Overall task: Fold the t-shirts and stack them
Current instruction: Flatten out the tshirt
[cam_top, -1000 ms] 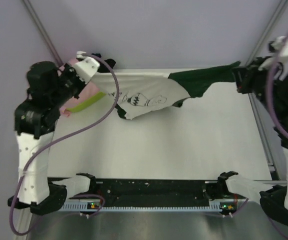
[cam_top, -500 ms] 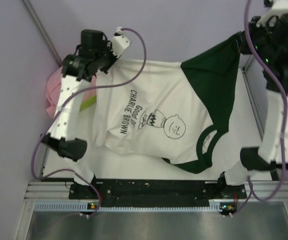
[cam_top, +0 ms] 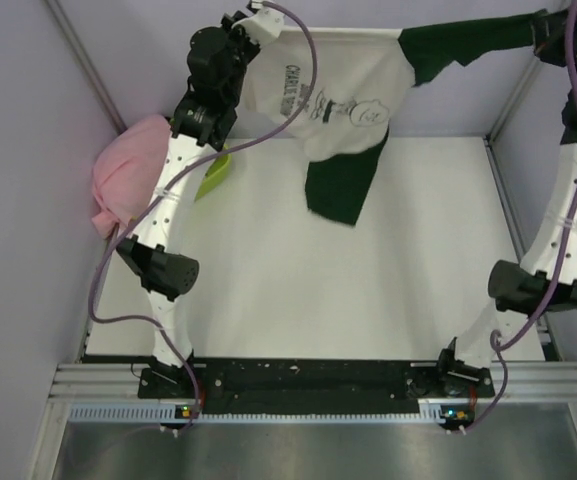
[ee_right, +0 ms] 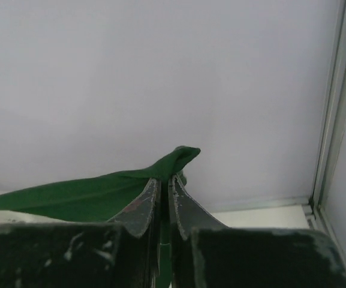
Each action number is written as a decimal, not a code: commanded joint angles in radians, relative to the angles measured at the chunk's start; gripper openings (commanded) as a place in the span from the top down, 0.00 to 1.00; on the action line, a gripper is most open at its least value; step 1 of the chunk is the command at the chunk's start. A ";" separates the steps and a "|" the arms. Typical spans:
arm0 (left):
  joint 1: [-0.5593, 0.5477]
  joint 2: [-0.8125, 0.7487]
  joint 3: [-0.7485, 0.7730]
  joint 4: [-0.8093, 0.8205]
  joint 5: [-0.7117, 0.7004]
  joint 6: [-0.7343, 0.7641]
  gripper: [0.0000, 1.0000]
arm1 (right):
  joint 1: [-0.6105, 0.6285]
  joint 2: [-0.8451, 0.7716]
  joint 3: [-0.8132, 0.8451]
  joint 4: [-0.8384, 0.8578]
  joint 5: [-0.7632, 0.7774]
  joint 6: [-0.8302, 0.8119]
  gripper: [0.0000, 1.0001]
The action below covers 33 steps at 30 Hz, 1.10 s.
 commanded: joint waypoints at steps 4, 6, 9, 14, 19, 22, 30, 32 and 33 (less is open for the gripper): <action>0.016 -0.191 -0.243 -0.073 0.095 0.096 1.00 | -0.042 -0.385 -0.341 0.003 -0.053 -0.106 1.00; 0.004 -0.251 -0.359 -0.165 0.117 0.103 1.00 | -0.042 -0.486 -0.514 -0.064 -0.053 -0.121 1.00; -0.007 -0.319 -0.508 -0.379 0.187 0.100 1.00 | -0.028 -0.669 -0.833 -0.136 -0.069 -0.092 1.00; -0.067 -0.353 -0.812 -0.734 0.279 0.154 0.74 | 0.086 -0.894 -1.272 -0.277 -0.065 -0.063 1.00; -0.085 -0.412 -1.059 -0.895 0.368 0.182 0.19 | 0.098 -1.017 -1.556 -0.396 -0.239 0.009 1.00; -0.087 -0.466 -1.142 -0.914 0.382 0.163 0.14 | 0.098 -1.079 -1.660 -0.439 -0.224 0.003 1.00; -0.090 -0.544 -1.547 -0.419 0.158 0.134 0.14 | 0.098 -1.054 -1.714 -0.448 -0.182 -0.040 1.00; -0.088 -0.544 -1.573 -0.412 0.211 0.168 0.14 | 0.098 -1.042 -1.704 -0.450 -0.178 -0.046 1.00; -0.088 -0.544 -1.567 -0.460 0.288 0.176 0.14 | 0.098 -1.040 -1.698 -0.451 -0.176 -0.048 1.00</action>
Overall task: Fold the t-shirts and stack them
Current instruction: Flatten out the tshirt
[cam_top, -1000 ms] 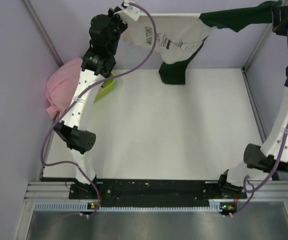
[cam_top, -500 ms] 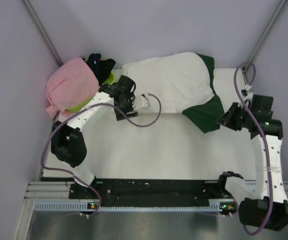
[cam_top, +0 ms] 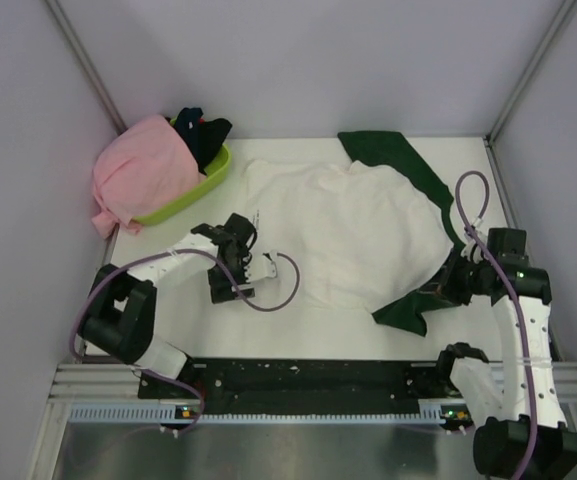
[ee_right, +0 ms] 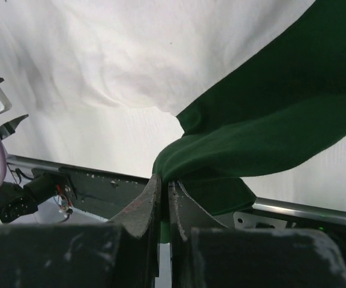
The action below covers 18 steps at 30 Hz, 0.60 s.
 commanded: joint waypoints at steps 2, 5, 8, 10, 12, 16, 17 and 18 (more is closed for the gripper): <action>-0.001 -0.002 -0.033 0.107 0.128 0.050 0.13 | 0.007 0.001 0.035 -0.002 0.035 -0.018 1.00; -0.018 0.017 -0.059 0.159 0.152 0.031 0.12 | 0.007 -0.008 0.035 -0.010 0.071 -0.015 1.00; -0.045 0.067 -0.092 0.236 0.104 -0.009 0.15 | 0.007 0.004 0.047 -0.010 0.092 -0.020 1.00; -0.045 0.100 -0.098 0.233 0.085 -0.028 0.36 | 0.007 0.007 0.064 -0.018 0.109 -0.025 1.00; -0.044 0.097 -0.116 0.212 0.085 -0.035 0.65 | 0.007 0.007 0.087 -0.030 0.133 -0.028 1.00; -0.045 0.020 -0.149 0.114 0.117 -0.074 1.00 | 0.007 0.017 0.138 -0.068 0.204 -0.041 1.00; -0.045 -0.010 -0.149 0.065 0.143 -0.083 1.00 | 0.007 0.018 0.156 -0.080 0.222 -0.045 1.00; -0.047 -0.037 -0.144 0.014 0.178 -0.088 1.00 | 0.007 0.020 0.170 -0.088 0.235 -0.048 1.00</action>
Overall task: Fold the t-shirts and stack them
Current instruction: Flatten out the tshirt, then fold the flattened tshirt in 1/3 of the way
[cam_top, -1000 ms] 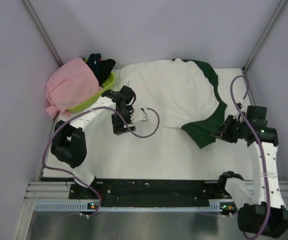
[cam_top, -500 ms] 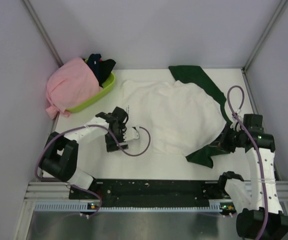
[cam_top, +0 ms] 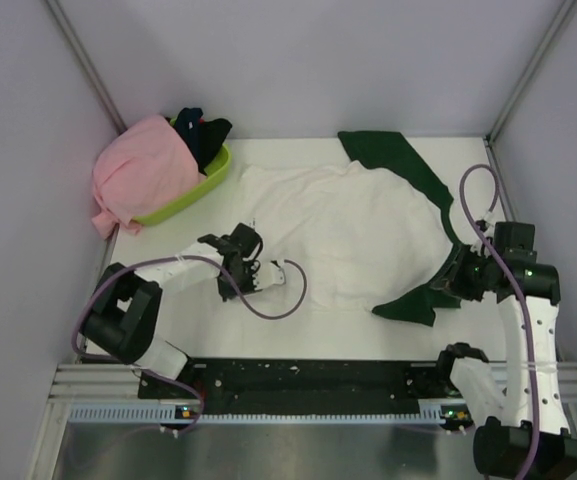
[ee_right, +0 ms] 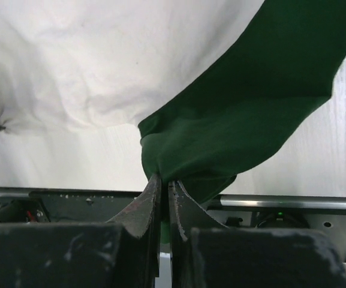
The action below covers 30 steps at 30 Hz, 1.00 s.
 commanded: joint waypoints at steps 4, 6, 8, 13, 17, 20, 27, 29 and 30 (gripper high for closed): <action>0.021 -0.138 0.024 -0.198 0.077 -0.096 1.00 | 0.007 0.060 0.136 0.018 0.121 -0.044 1.00; 0.041 -0.105 0.131 -0.161 0.050 -0.128 1.00 | 0.007 0.137 0.162 0.133 0.062 -0.032 1.00; 0.049 -0.046 0.229 -0.110 0.004 -0.152 1.00 | 0.016 0.245 0.165 0.274 0.013 -0.021 1.00; 0.093 0.222 0.479 -0.063 -0.156 -0.258 1.00 | 0.099 0.503 0.171 0.625 0.040 -0.067 1.00; 0.141 0.305 0.564 -0.034 -0.159 -0.297 1.00 | 0.105 0.707 0.289 0.700 0.032 -0.137 1.00; 0.155 0.337 0.590 -0.033 -0.165 -0.303 1.00 | 0.108 0.823 0.359 0.715 0.065 -0.212 1.00; 0.155 0.389 0.637 -0.038 -0.153 -0.320 1.00 | 0.108 0.916 0.498 0.724 0.094 -0.314 1.00; 0.155 0.399 0.673 -0.047 -0.153 -0.315 1.00 | 0.107 0.915 0.519 0.724 0.103 -0.331 1.00; 0.153 0.408 0.691 -0.058 -0.150 -0.312 1.00 | 0.108 0.918 0.531 0.723 0.106 -0.338 1.00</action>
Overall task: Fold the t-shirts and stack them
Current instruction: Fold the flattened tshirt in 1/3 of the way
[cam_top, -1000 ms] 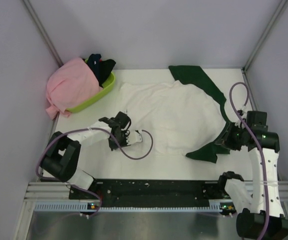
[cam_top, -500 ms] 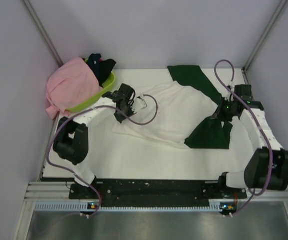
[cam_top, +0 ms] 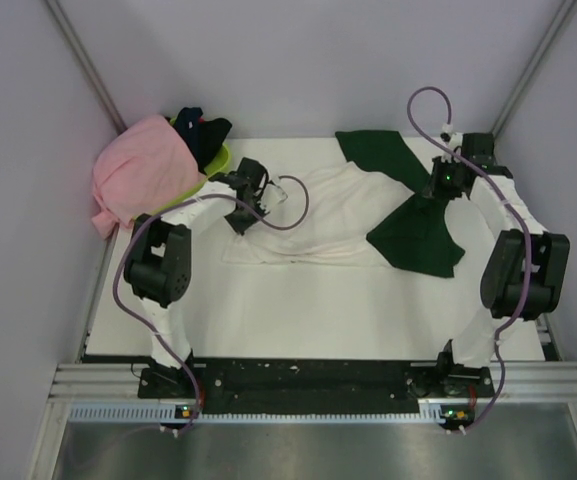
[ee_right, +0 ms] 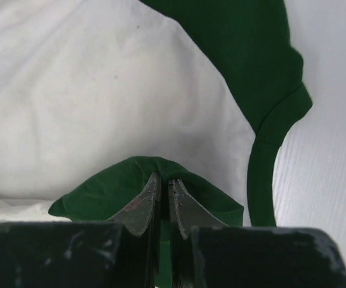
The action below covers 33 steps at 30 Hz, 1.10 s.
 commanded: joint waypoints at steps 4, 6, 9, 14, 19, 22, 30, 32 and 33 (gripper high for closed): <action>-0.001 0.051 0.119 -0.018 -0.028 -0.005 1.00 | 0.004 0.034 0.127 0.040 0.006 -0.101 1.00; 0.001 0.064 0.126 -0.022 -0.034 -0.007 1.00 | 0.004 0.054 0.141 0.029 0.016 -0.112 1.00; 0.008 0.064 0.128 -0.024 -0.060 -0.029 1.00 | 0.004 0.071 0.166 0.015 0.067 -0.135 1.00; 0.064 0.046 0.129 -0.015 -0.075 -0.097 1.00 | -0.005 0.080 0.209 -0.017 0.128 -0.160 1.00; 0.076 0.038 0.122 -0.019 -0.040 -0.108 1.00 | -0.009 0.086 0.199 -0.037 0.148 -0.176 1.00; 0.076 0.049 0.137 -0.007 -0.040 -0.100 1.00 | -0.009 0.097 0.206 -0.038 0.139 -0.175 1.00; 0.076 0.101 0.188 0.056 -0.104 -0.082 0.97 | 0.013 0.222 0.350 -0.040 0.047 -0.158 1.00; 0.076 0.112 0.192 0.090 -0.113 -0.077 0.88 | 0.023 0.273 0.388 -0.040 0.038 -0.161 1.00; 0.076 0.120 0.200 0.109 -0.126 -0.082 0.82 | 0.024 0.300 0.411 -0.040 0.039 -0.152 1.00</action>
